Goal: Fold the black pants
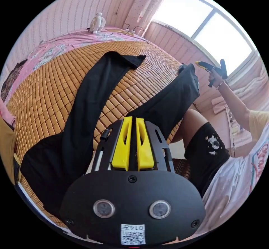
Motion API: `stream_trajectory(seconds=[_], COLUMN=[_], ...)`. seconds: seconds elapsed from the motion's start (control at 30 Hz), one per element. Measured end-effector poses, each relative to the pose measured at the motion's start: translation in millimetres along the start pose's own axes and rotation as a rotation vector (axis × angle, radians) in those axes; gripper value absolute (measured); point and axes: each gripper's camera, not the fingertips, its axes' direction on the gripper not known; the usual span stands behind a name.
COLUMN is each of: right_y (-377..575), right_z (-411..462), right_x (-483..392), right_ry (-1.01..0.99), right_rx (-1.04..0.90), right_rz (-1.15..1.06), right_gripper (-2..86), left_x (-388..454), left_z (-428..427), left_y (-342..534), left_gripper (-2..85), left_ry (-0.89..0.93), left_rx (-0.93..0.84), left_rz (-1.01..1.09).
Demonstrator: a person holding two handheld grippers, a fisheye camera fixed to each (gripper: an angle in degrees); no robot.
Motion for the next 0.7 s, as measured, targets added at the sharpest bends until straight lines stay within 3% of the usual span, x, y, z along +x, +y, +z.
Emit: stream_trajectory(seconds=[0.1, 0.3, 0.4, 0.5, 0.63, 0.7], right_y=[1.1, 93.3, 136.0, 152.4, 151.8, 152.5], right_z=[59.3, 76.7, 83.1, 99.9, 98.1, 85.4], right_x=[7.5, 32.2, 60.8, 78.7, 69.8, 52.5], right_ry=[0.069, 0.225, 0.189, 0.088, 0.035, 0.119], right_rx=[-0.138, -0.172, -0.182, -0.219, -0.187, -0.160], right_rz=[0.046, 0.053, 0.197, 0.310, 0.257, 0.135], right_gripper=[7.0, 10.9, 11.0, 5.2, 2.5, 2.5], left_x=[-18.3, -27.3, -41.0, -53.8, -65.9, -66.5], left_z=[5.2, -34.2, -44.7, -48.2, -33.6, -35.1], left_y=[0.5, 47.7, 81.2, 106.3, 125.4, 129.7], left_gripper=[5.9, 5.6, 5.2, 4.9, 4.8, 4.7], left_ry=[0.002, -0.081, -0.126, -0.158, -0.191, -0.177], left_rx=[-0.039, -0.017, -0.040, -0.066, -0.162, -0.131], left_rz=[-0.093, -0.120, -0.211, -0.298, -0.356, -0.364])
